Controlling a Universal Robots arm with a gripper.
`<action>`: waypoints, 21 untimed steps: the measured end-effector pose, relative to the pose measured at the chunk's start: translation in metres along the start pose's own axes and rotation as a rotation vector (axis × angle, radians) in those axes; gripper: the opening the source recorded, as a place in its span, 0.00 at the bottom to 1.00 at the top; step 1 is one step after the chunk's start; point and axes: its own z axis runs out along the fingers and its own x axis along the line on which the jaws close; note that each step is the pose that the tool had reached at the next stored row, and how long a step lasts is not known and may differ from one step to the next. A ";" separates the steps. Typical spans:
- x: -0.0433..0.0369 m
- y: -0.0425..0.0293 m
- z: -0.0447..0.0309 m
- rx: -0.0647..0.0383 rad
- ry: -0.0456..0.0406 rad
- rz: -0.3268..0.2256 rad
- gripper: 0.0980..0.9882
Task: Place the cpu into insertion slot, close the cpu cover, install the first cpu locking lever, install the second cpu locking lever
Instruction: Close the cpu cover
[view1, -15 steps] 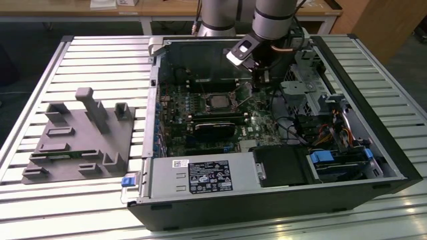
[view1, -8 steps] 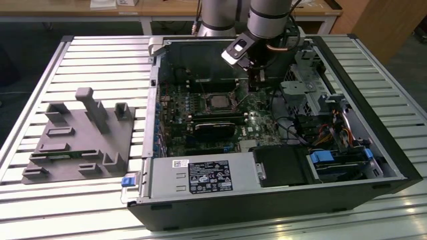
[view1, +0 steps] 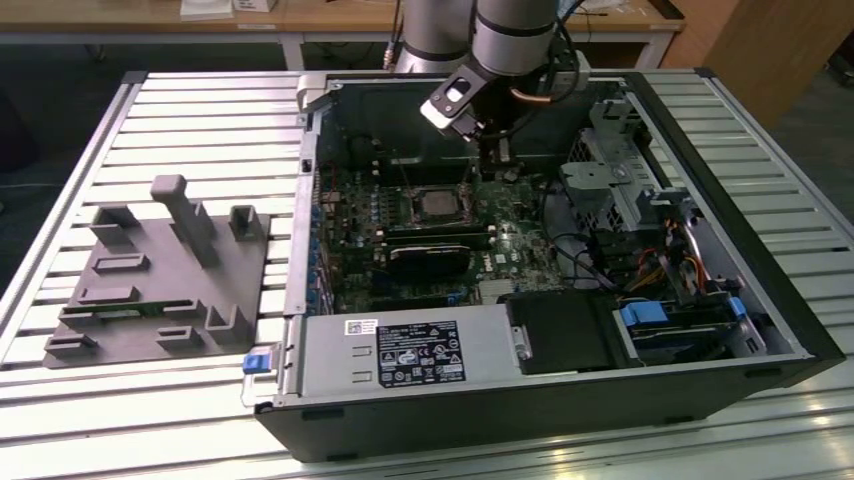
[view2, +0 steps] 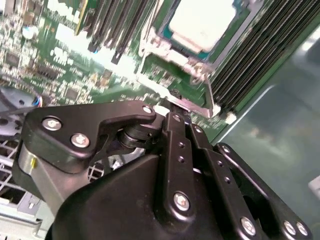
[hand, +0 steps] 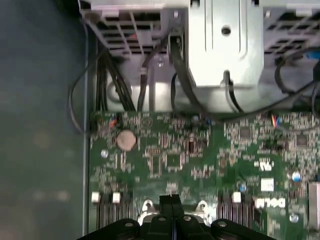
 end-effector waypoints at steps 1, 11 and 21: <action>-0.0001 -0.0041 -0.0001 0.000 0.0013 0.000 0.01; -0.0007 -0.0323 -0.0011 -0.002 0.0061 0.000 0.01; -0.0012 -0.0386 0.0050 -0.002 0.0059 0.000 0.01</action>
